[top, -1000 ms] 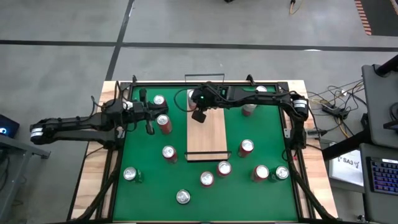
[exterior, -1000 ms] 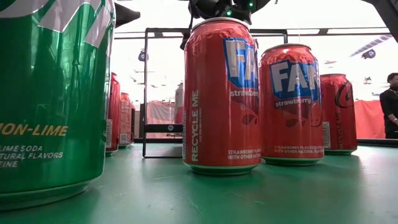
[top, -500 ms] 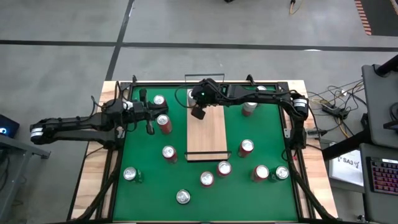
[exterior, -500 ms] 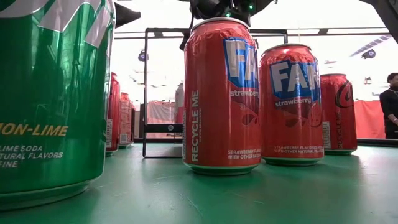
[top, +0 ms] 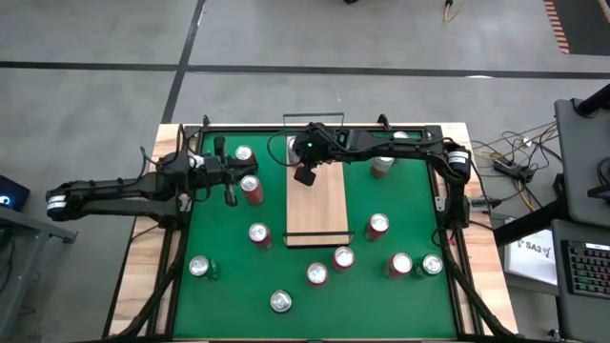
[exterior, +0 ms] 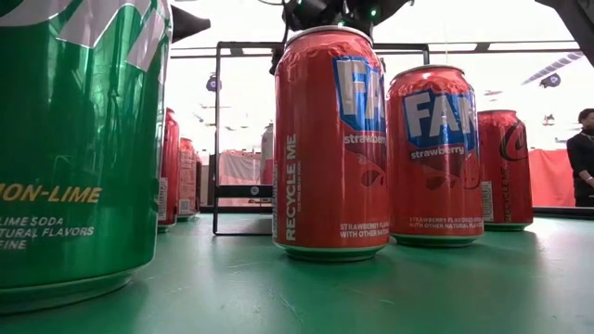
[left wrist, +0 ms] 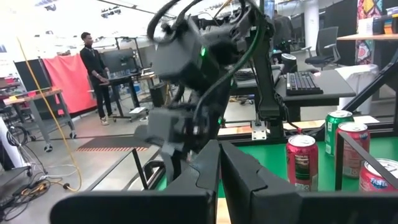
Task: Place canned beverage on shelf
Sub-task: Put the white and pink soda can on the shelf, then put the orange soda can on the shelf
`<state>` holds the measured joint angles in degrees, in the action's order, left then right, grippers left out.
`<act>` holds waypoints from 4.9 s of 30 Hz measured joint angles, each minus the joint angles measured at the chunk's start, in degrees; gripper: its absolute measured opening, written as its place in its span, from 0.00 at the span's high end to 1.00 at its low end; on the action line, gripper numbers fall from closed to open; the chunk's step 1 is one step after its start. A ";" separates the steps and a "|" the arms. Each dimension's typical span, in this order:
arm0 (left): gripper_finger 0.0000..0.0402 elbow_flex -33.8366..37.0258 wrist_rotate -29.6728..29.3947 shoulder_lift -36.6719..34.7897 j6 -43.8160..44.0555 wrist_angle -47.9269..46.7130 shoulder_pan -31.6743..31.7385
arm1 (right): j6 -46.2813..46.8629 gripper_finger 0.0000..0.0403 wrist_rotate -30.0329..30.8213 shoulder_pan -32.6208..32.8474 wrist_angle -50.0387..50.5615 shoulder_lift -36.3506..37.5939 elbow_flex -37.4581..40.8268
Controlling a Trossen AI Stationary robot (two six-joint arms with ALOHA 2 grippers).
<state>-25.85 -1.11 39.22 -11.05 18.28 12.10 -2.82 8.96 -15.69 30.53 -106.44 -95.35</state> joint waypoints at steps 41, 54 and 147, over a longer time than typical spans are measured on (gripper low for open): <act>1.00 0.00 -1.40 1.19 -0.46 0.09 0.00 | -1.71 0.98 0.23 -3.18 -5.23 -3.21 0.02; 1.00 0.00 -1.50 1.34 -0.47 -0.04 0.00 | -2.40 0.98 0.02 -4.09 -6.51 -3.47 0.02; 1.00 -0.14 4.74 2.29 12.51 -1.85 -1.23 | 11.36 0.98 -2.89 7.39 9.48 11.47 -0.13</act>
<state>-25.99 3.63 41.51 1.47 16.42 10.87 8.54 6.07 -8.30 40.00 -94.97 -95.48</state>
